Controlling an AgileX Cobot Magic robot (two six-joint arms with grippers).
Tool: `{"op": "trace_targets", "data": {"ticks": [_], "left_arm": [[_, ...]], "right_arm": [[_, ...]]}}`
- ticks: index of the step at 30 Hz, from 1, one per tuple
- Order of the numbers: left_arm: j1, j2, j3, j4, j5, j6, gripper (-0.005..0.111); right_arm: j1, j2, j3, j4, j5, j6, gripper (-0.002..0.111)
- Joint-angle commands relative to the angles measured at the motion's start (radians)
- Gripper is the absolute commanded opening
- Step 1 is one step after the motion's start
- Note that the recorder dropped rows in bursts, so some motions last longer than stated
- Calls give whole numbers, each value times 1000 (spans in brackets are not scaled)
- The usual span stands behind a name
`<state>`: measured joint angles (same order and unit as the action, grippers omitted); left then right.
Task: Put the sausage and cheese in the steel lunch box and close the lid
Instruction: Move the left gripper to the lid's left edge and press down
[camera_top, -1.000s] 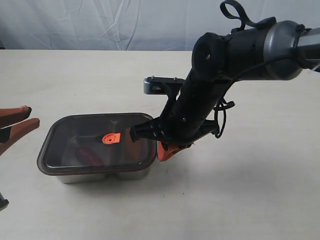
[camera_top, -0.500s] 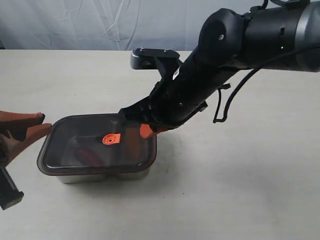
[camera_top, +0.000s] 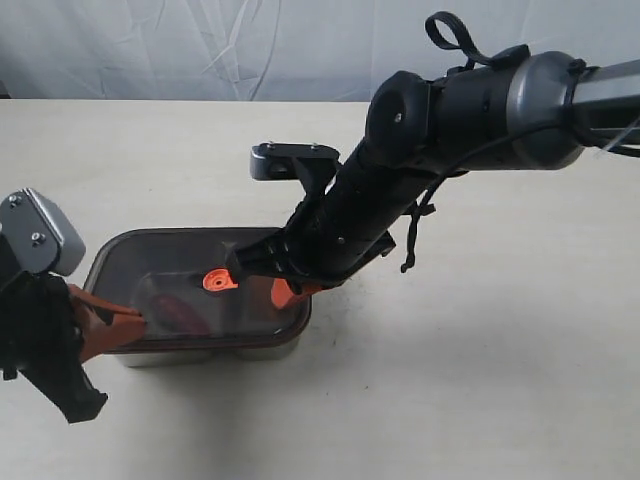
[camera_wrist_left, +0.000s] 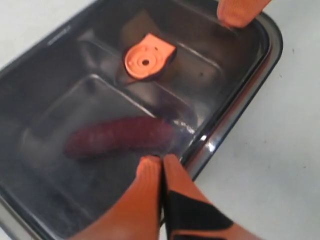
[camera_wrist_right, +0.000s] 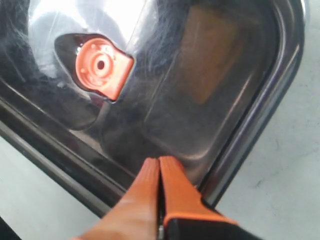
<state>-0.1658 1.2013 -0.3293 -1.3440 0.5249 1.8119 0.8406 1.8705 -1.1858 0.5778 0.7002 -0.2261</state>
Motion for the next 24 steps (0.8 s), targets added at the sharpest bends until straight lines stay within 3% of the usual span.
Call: {"op": "trace_targets", "data": {"ticks": [1,12,24], "left_arm": [[-5,106,-6,1,-6,-23,0],[-5,288,-21,-59,-2,-24,0],[-5,256,-101,-15,166,-22,0]], "right_arm": [[-2,21,4,-18,-14,-10,-1],[-2,21,4,-28,-16,-10,-1],[-2,21,4,-30,-14,-10,-1]]}}
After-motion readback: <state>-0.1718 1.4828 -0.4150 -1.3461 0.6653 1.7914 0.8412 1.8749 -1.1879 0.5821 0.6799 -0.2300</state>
